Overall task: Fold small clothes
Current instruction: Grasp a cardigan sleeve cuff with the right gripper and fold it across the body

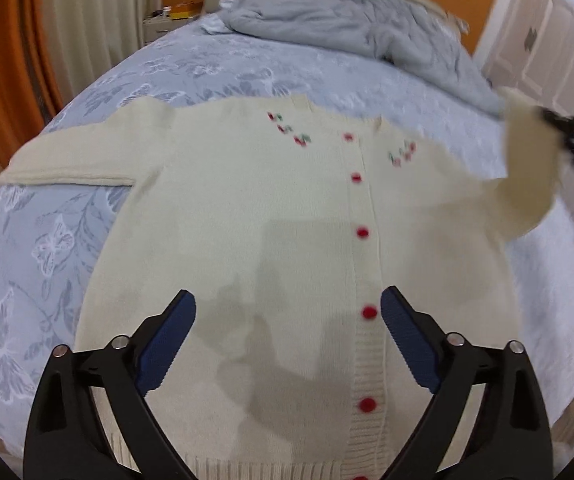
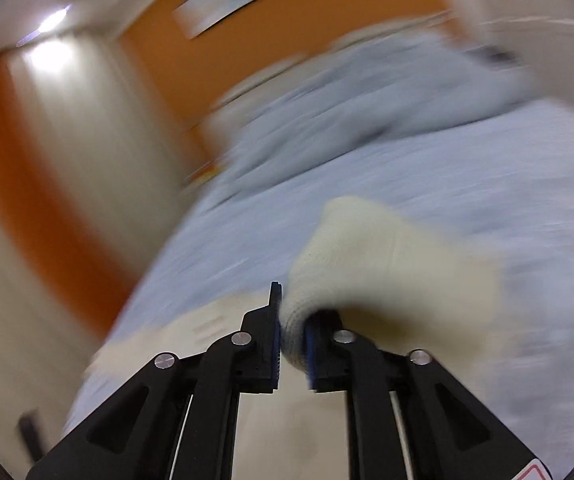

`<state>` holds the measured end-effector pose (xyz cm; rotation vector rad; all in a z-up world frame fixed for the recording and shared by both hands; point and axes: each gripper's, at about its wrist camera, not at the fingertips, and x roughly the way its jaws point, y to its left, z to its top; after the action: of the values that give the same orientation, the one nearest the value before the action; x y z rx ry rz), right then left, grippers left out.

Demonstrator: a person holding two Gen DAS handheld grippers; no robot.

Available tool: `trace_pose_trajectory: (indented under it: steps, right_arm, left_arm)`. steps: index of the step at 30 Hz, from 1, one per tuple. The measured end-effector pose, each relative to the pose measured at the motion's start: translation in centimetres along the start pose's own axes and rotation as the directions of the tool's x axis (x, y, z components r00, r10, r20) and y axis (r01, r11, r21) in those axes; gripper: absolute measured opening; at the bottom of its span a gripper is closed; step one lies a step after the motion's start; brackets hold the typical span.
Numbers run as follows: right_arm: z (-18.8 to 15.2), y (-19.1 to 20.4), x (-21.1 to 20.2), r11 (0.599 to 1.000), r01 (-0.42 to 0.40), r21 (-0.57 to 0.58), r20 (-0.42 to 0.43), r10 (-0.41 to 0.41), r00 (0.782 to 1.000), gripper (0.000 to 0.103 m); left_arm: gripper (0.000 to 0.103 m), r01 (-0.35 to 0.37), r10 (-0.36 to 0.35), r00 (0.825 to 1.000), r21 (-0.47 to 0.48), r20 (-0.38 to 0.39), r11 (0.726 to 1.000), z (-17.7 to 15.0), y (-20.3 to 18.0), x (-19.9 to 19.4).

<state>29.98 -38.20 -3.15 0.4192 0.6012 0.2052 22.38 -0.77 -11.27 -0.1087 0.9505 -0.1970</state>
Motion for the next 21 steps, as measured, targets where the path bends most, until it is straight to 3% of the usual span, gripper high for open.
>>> trace_pose_trajectory:
  steps: [2,5,7,9,12,15,17,18,19,20,21]
  right_arm:
    - [-2.5,4.5,5.2,0.995,-0.053,-0.088,-0.106,0.043,0.993,0.027]
    - [-6.4,7.2,9.1,0.986,-0.015,-0.165,-0.182,-0.016,0.983,0.027]
    - [-7.3,5.7,7.6,0.994,0.004,-0.113,-0.162,-0.022,0.986,0.030]
    - [-8.0,3.7,5.1,0.994,0.081,-0.069,-0.129,-0.090,0.988,0.047]
    - [-9.2,-0.3,1.4,0.971,0.237,-0.039,-0.098,-0.240,0.966,0.053]
    - [-9.5,-4.9,0.0,0.943,0.331,0.034,-0.098,-0.326,0.940,0.062]
    - [-9.3,-6.9,-0.1,0.932,0.352,0.088,-0.096,-0.344,0.934,0.063]
    - [-9.3,-8.1,0.5,0.929,0.354,0.108,-0.106,-0.344,0.933,0.063]
    - [-9.5,-8.9,1.4,0.928,0.354,0.117,-0.125,-0.340,0.932,0.063]
    - [-9.5,-9.5,2.1,0.926,0.356,0.124,-0.146,-0.337,0.930,0.063]
    - [-9.6,-10.2,3.3,0.929,0.344,0.138,-0.173,-0.320,0.932,0.057]
  left_arm:
    - [0.095,0.022,-0.020,0.999,-0.051,0.027,0.998,0.9,1.2,-0.8]
    - [0.098,0.052,-0.046,0.997,-0.096,0.061,0.994,2.8,3.0,-1.4]
    - [0.098,0.057,-0.051,0.997,-0.105,0.057,0.993,4.3,4.1,-0.5]
    - [0.098,0.075,-0.070,0.996,-0.112,0.046,0.991,5.6,4.7,1.1]
    - [0.098,0.091,-0.093,0.996,-0.147,-0.005,0.985,7.7,4.9,5.4]
    - [0.097,0.075,-0.095,0.992,-0.212,-0.084,0.974,9.3,4.8,10.7]
    - [0.087,0.048,-0.085,0.989,-0.277,-0.121,0.960,9.8,5.1,13.7]
    - [0.066,0.038,-0.086,0.986,-0.308,-0.143,0.951,9.9,5.2,14.9]
    - [0.053,0.012,-0.072,0.982,-0.328,-0.172,0.944,9.9,5.2,16.1]
    - [0.049,-0.030,-0.025,0.985,-0.317,-0.170,0.948,10.0,4.9,16.3]
    - [0.027,-0.054,0.011,0.989,-0.294,-0.144,0.954,10.3,4.5,16.2]
